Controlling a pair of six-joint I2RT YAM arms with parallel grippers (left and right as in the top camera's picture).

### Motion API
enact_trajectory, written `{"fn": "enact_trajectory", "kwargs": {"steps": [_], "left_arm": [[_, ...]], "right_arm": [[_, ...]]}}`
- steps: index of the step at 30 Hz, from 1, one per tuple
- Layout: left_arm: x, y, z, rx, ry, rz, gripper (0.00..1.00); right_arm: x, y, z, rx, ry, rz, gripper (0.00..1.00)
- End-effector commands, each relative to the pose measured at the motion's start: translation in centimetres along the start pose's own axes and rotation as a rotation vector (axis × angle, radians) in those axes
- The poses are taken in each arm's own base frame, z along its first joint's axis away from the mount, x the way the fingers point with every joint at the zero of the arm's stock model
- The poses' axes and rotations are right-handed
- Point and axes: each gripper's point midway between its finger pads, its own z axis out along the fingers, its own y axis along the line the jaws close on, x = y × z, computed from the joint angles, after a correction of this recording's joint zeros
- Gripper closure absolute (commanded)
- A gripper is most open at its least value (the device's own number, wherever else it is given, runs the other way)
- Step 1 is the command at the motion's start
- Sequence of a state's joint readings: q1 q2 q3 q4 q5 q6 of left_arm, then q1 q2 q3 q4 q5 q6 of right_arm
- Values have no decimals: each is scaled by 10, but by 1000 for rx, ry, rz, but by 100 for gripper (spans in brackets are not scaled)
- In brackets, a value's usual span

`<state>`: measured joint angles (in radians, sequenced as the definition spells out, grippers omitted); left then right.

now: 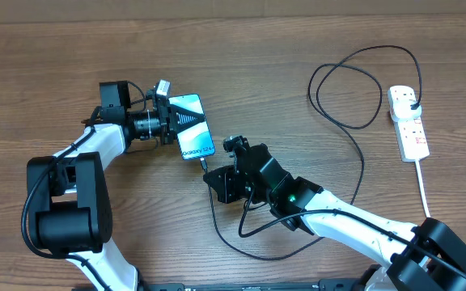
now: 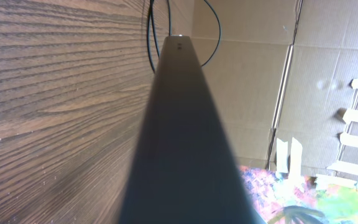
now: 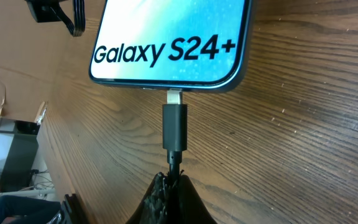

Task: Plug charger to phone and switch on socket

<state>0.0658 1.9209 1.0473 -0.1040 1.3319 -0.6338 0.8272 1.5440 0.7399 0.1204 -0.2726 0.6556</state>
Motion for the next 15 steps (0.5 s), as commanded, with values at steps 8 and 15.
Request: {"fn": "enact_trajectory", "kwargs": {"steps": [8,15], "left_arm": [[5,-19,-2,44,23,36,96],[5,-19,-2,44,23,36,96]], "right_arm": [[3,-1,2,7,1,0,96],[2,6,2,-29,7,-6,96]]}}
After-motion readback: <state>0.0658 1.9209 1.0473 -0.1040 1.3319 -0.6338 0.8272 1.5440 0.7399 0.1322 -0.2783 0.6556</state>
